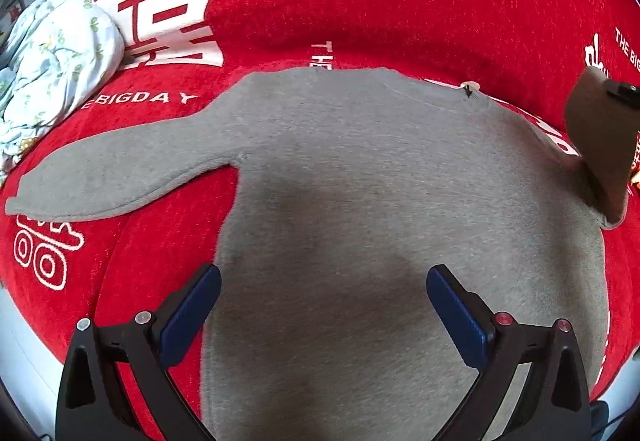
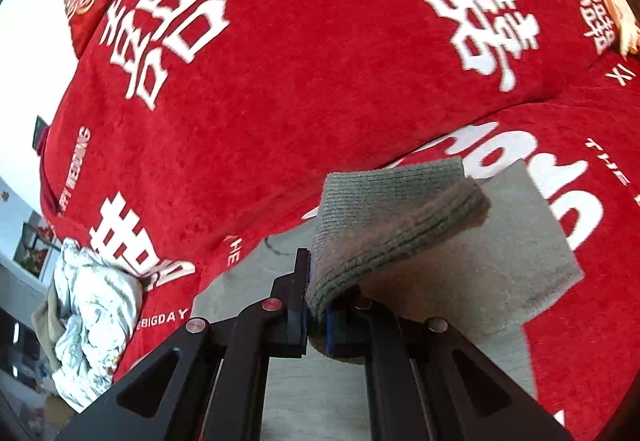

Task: Fold small clothes
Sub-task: 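Lift the held sleeve with the right tool and carry it across the body, then lay the sleeve on the sweater body and open the right tool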

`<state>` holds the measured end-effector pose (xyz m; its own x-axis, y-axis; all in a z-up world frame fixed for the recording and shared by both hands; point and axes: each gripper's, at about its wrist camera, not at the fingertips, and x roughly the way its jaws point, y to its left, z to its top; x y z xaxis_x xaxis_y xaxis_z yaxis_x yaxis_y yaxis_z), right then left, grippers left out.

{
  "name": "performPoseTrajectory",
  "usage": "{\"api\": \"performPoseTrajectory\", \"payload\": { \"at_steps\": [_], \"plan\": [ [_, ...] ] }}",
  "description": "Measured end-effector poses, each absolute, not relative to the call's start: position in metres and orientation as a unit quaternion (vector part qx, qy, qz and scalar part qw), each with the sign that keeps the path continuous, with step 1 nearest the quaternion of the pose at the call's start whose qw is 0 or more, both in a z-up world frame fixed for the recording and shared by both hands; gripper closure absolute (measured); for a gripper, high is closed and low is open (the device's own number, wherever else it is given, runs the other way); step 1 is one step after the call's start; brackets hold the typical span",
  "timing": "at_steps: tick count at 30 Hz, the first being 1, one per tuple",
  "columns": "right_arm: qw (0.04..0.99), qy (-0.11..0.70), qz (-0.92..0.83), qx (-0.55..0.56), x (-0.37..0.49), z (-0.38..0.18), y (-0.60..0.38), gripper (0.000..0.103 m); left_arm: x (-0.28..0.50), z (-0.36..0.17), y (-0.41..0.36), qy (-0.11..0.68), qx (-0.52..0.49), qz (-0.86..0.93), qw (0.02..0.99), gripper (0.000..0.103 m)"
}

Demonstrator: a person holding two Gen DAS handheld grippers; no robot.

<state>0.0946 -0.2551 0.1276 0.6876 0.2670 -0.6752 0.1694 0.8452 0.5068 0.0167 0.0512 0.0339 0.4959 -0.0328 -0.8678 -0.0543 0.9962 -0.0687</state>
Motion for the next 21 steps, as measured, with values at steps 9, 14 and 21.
{"api": "performPoseTrajectory", "payload": {
  "at_steps": [9, 14, 21],
  "plan": [
    [0.881, 0.407, 0.055, 0.234, 0.102, 0.122, -0.196, 0.097, 0.01, 0.035, 0.064, 0.502, -0.053, 0.011, 0.863, 0.0],
    [0.881, 0.413, 0.068, 0.223, 0.104, 0.118, -0.173, 0.097, 0.008, 0.036, 0.069, 0.501, -0.056, 0.013, 0.864, 0.0],
    [0.877, 0.428, 0.098, 0.195, 0.104, 0.107, -0.129, 0.097, 0.004, 0.036, 0.084, 0.502, -0.074, 0.019, 0.862, 0.0]
  ]
}}
